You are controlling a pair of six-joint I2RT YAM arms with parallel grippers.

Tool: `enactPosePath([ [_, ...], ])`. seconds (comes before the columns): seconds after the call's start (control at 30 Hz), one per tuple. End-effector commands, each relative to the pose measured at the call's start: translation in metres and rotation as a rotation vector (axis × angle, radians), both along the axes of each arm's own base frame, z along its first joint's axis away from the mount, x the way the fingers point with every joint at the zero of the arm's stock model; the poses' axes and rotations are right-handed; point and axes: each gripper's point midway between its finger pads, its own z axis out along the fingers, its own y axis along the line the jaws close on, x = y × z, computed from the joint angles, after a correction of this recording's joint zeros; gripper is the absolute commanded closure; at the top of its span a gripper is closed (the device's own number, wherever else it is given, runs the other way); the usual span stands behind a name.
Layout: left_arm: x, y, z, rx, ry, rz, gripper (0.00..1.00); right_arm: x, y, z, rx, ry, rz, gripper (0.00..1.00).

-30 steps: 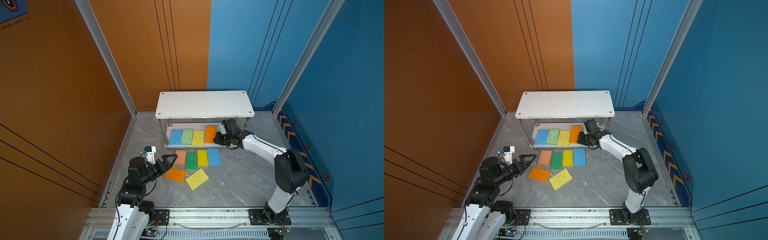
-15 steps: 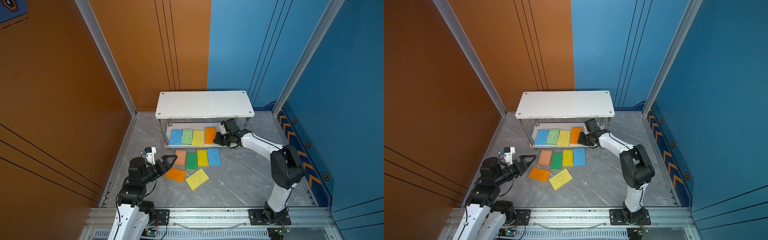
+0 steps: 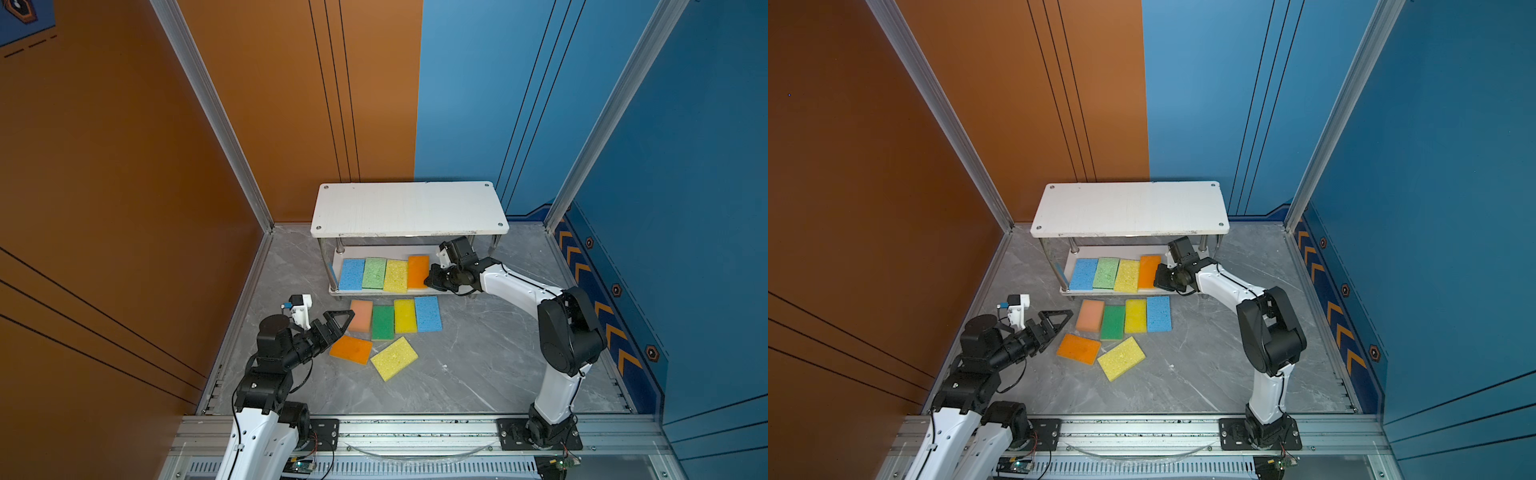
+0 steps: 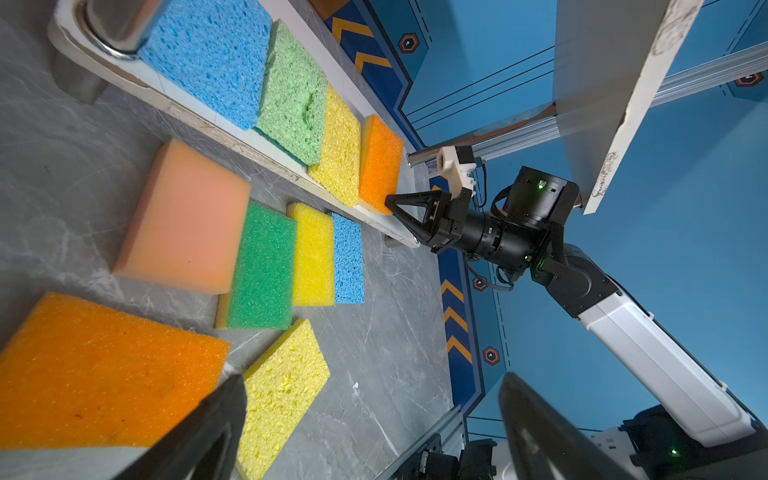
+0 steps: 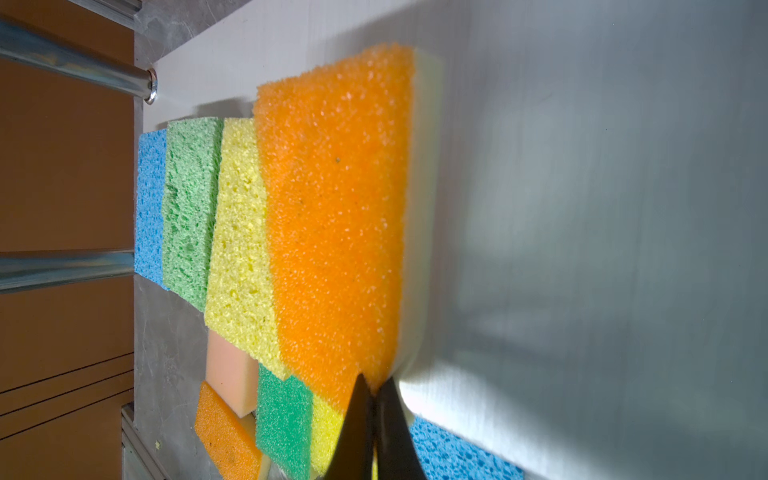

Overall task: Place and organize the cleaning sponges onto the shelf
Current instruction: 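Lower the orange sponge beside the pale yellow sponge with the right gripper, then open the right gripper and withdraw it from the lower shelf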

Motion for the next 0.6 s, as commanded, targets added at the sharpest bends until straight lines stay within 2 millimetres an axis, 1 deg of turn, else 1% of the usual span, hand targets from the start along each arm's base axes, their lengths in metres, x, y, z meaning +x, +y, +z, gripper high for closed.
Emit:
enactPosePath([
  [0.0,-0.001,-0.001,-0.005,-0.007,0.008,-0.01,0.05,0.002,-0.001,0.001,-0.002,0.011,0.01,0.96],
  [0.07,0.0,-0.001,-0.006,-0.007,0.011,-0.01,0.05,0.003,-0.002,0.0,-0.004,0.012,0.008,0.81],
  [0.13,0.0,-0.001,-0.005,-0.008,0.009,-0.01,0.05,0.003,-0.003,-0.001,-0.009,0.014,0.007,0.71],
  [0.17,0.0,-0.001,-0.006,-0.008,0.011,-0.01,0.05,0.003,-0.003,-0.001,-0.01,0.012,0.005,0.68],
  [0.37,0.001,-0.001,-0.006,-0.009,0.012,-0.01,0.05,0.007,-0.006,0.0,-0.017,0.002,0.0,0.59],
  [0.57,0.001,-0.002,-0.006,-0.012,0.015,-0.015,0.05,0.007,-0.007,0.012,-0.029,-0.039,0.001,0.53],
])
